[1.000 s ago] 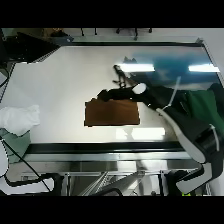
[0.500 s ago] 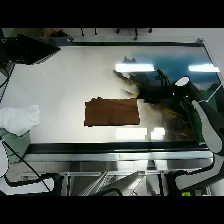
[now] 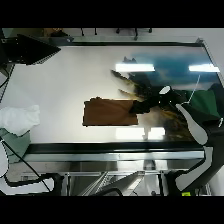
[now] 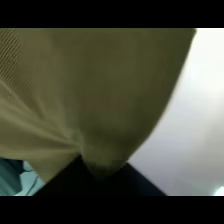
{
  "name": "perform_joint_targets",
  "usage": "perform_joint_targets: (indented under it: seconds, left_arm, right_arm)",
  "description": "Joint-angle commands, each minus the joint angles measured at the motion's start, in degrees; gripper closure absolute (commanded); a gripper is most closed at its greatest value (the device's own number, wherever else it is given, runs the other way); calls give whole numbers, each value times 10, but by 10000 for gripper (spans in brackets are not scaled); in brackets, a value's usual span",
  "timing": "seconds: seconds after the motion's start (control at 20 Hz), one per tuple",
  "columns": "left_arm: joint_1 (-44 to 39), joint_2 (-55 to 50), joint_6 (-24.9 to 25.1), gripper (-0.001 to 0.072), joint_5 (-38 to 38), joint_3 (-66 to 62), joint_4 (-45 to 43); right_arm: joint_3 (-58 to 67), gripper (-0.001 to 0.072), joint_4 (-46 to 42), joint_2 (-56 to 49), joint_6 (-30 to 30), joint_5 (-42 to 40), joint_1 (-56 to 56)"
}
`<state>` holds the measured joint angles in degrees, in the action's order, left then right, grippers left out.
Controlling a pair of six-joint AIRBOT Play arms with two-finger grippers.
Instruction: Fold the shirts.
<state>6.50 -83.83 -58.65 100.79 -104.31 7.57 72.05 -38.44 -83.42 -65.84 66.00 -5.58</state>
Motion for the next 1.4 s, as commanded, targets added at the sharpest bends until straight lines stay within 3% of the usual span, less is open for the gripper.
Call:
perform_joint_targets:
  seconds: [0.0, 0.2, 0.35, 0.7, 0.9, 1.35]
  left_arm:
    - [0, 0, -3, 692, 3, 0, 0]
    - [0, 0, -16, 693, 11, 0, 0]
    - [0, 0, -19, 693, 22, 0, 0]
    - [0, 0, -19, 692, 23, 0, 0]
    - [0, 0, -19, 692, 28, 0, 0]
    - [0, 0, -19, 693, 34, 0, 0]
  right_arm:
    - [9, 686, 120, 12, 73, 10, -5]
    - [81, 686, 182, 65, 74, 42, 47]
    - [136, 686, 229, 109, 51, 22, 125]
    - [186, 686, 232, 162, -67, -31, 351]
    - [186, 686, 231, 172, -137, -19, 455]
    - [186, 686, 171, 194, -150, 5, 571]
